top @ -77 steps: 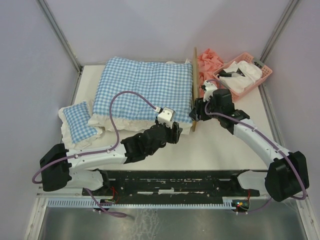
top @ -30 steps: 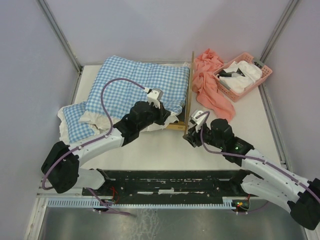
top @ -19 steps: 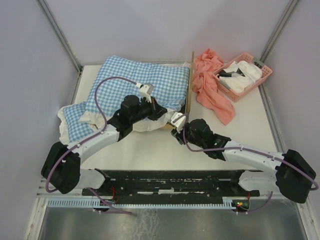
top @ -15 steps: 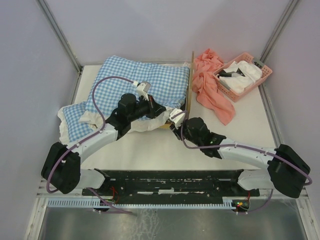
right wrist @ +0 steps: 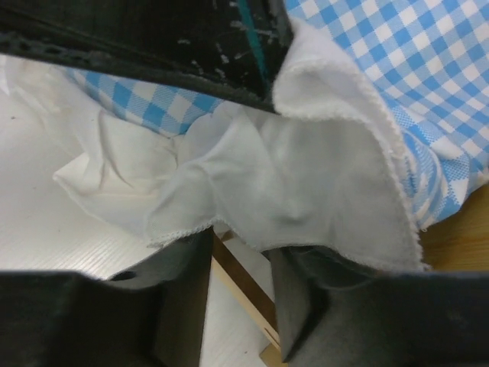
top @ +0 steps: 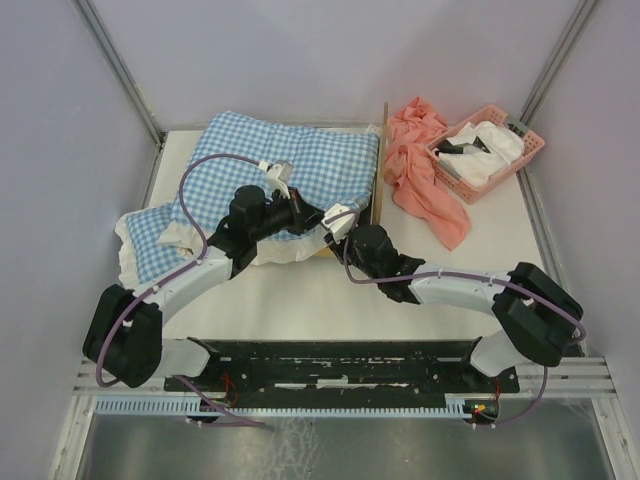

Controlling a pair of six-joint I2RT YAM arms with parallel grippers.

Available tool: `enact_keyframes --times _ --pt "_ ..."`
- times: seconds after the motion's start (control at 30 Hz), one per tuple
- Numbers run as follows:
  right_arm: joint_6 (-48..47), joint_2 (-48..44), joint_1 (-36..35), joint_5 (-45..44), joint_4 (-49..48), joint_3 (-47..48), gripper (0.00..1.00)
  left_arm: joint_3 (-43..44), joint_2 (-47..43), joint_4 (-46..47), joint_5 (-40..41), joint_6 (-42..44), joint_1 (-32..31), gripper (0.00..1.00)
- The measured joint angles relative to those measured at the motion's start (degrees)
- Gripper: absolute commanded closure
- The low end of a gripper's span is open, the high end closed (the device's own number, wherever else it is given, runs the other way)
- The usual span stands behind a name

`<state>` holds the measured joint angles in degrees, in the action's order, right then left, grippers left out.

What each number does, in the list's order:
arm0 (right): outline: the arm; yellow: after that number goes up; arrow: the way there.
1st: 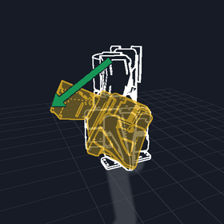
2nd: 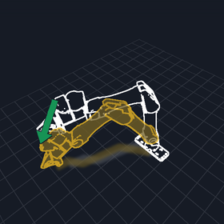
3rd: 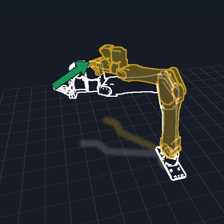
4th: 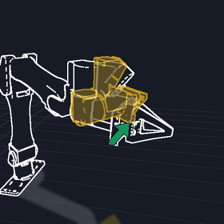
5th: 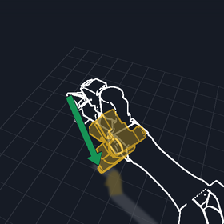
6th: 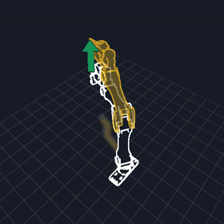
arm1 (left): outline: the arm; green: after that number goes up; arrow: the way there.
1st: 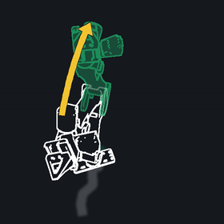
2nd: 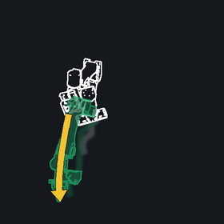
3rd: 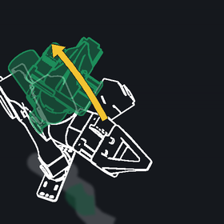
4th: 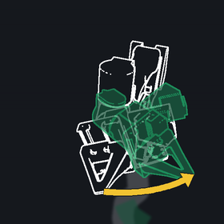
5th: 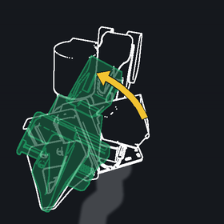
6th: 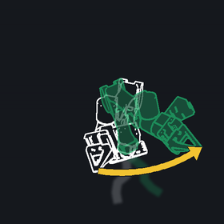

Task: Set up the pet bed
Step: Cross the ropes on the bed frame.

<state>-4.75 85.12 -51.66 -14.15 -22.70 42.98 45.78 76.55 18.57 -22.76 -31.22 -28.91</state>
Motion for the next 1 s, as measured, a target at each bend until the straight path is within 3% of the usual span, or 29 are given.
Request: enact_keyframes --times 0.07,0.1,0.27,0.57,0.73,0.87,1.0 --pt "0.02 0.92 -0.04 -0.85 -0.59 0.09 0.92 -0.22 0.0 0.04 -0.07 -0.22 0.24 0.97" --pt "-0.04 1.18 -0.09 -1.46 -0.81 0.09 0.97 -0.24 0.0 0.02 -0.09 -0.46 0.31 0.97" --pt "0.92 -0.59 -0.09 -2.69 2.16 0.09 0.98 -0.35 0.0 0.15 -0.09 -1.01 0.52 0.97" --pt "4.63 -11.43 -0.09 3.08 23.45 6.95 0.98 -3.48 2.67 4.5 -0.24 -3.74 0.68 0.97" --pt "10.56 -11.67 -0.11 11.26 29.44 7.8 0.92 -4.74 3.5 6.47 -0.33 -5.01 0.68 0.97" --pt "17.38 -10.99 -0.11 14.78 28.94 5.44 0.87 -6.08 3.54 8.57 -0.35 -5.9 0.66 0.97" --pt "23.85 -8.35 -0.09 18.58 26.14 4.11 0.65 -7.26 3.76 9.86 -0.33 -6.91 0.66 0.97"
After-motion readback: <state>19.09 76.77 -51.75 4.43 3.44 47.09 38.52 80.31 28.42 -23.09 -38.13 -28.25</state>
